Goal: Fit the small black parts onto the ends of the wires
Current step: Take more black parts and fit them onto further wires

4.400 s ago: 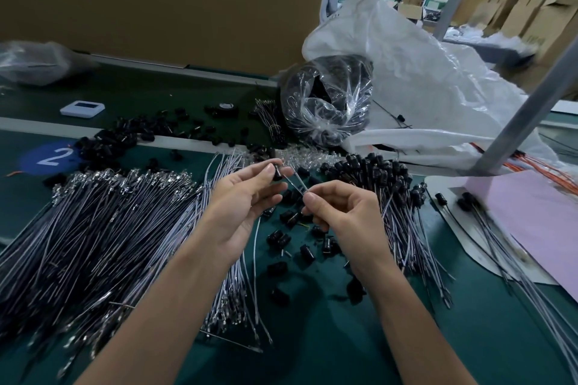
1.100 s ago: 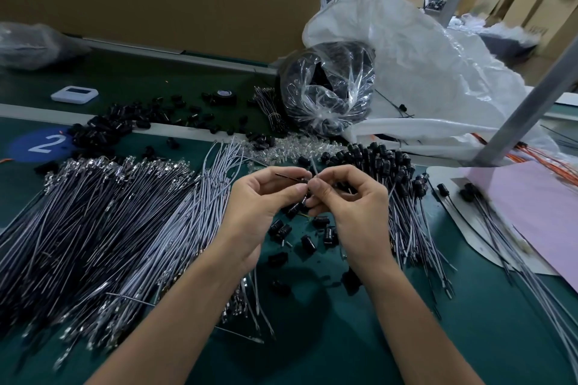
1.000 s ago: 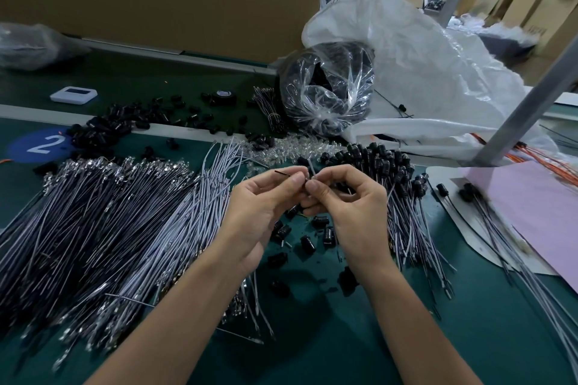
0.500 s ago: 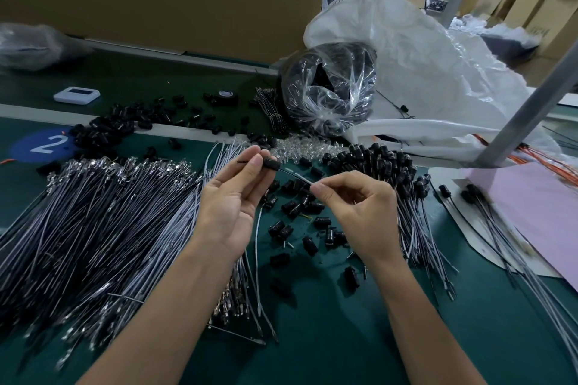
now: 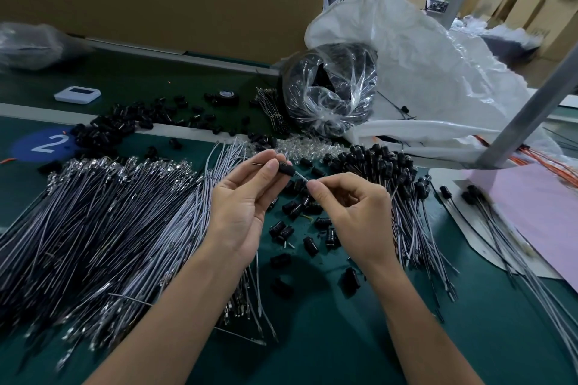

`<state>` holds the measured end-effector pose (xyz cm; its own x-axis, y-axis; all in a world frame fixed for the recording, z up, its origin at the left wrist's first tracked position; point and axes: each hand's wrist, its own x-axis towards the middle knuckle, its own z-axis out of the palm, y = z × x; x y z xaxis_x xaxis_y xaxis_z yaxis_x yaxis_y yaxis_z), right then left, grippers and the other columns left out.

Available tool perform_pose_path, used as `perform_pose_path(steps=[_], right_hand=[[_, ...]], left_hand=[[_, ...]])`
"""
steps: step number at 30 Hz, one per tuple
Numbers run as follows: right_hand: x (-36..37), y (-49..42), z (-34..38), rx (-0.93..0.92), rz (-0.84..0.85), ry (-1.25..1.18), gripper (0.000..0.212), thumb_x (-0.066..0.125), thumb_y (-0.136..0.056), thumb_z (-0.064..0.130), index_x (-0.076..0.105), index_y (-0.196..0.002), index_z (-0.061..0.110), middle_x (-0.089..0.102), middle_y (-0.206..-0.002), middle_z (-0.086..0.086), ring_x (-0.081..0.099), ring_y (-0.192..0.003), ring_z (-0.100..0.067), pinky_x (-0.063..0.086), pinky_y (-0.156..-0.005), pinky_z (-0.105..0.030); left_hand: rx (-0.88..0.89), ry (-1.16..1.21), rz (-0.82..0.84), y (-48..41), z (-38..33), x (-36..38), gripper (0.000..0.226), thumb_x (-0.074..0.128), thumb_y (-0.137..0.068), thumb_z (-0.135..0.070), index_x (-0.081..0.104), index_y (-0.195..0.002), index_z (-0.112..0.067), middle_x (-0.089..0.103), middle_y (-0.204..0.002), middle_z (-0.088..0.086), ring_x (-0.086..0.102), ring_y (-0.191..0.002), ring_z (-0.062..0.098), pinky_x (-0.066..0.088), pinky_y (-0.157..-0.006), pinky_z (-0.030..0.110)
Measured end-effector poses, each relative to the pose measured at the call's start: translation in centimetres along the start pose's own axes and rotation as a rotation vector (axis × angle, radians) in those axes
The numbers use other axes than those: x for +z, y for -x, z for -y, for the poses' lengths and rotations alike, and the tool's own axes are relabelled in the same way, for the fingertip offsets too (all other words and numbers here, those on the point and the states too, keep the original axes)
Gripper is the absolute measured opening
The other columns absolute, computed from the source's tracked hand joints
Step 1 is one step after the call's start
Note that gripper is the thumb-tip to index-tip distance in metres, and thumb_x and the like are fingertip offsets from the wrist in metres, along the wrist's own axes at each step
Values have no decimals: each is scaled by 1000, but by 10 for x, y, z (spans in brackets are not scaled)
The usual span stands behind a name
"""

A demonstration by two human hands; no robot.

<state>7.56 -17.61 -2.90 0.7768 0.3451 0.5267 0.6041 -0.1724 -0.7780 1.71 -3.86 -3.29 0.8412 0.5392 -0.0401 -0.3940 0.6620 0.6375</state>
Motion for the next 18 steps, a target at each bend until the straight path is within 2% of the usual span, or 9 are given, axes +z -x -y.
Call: perform_pose_path(steps=[6, 11, 14, 18], right_hand=[[0, 0, -1, -15, -5, 16, 12, 71, -89, 17, 76, -81, 9, 67, -68, 0, 53, -54, -5, 36, -52, -12], [4, 2, 0, -40, -11, 18, 8, 73, -87, 15, 75, -81, 11, 66, -70, 1, 52, -56, -6, 39, -54, -16], [5, 2, 0, -53, -49, 30, 3, 78, -81, 15, 75, -81, 13, 68, -71, 5, 58, -60, -8, 42, -57, -14], [5, 2, -1, -35, -95, 47, 18, 85, -72, 16, 73, -86, 16, 68, -66, 10, 63, -59, -6, 48, -58, -13]], left_hand=[[20, -11, 0, 1, 0, 1, 25, 71, -70, -6, 72, -96, -5, 76, -92, 10, 74, -88, 19, 57, -72, 21], [10, -37, 15, 5, 3, 5, 30, 71, -70, -7, 69, -100, -2, 76, -91, 10, 74, -86, 17, 58, -72, 21], [8, -66, 24, 7, 4, 7, 30, 71, -69, -7, 69, -99, -2, 76, -90, 10, 74, -86, 17, 58, -72, 21], [27, -152, 52, 8, 5, 7, 32, 73, -67, -9, 71, -98, -2, 76, -93, 13, 74, -87, 20, 58, -71, 21]])
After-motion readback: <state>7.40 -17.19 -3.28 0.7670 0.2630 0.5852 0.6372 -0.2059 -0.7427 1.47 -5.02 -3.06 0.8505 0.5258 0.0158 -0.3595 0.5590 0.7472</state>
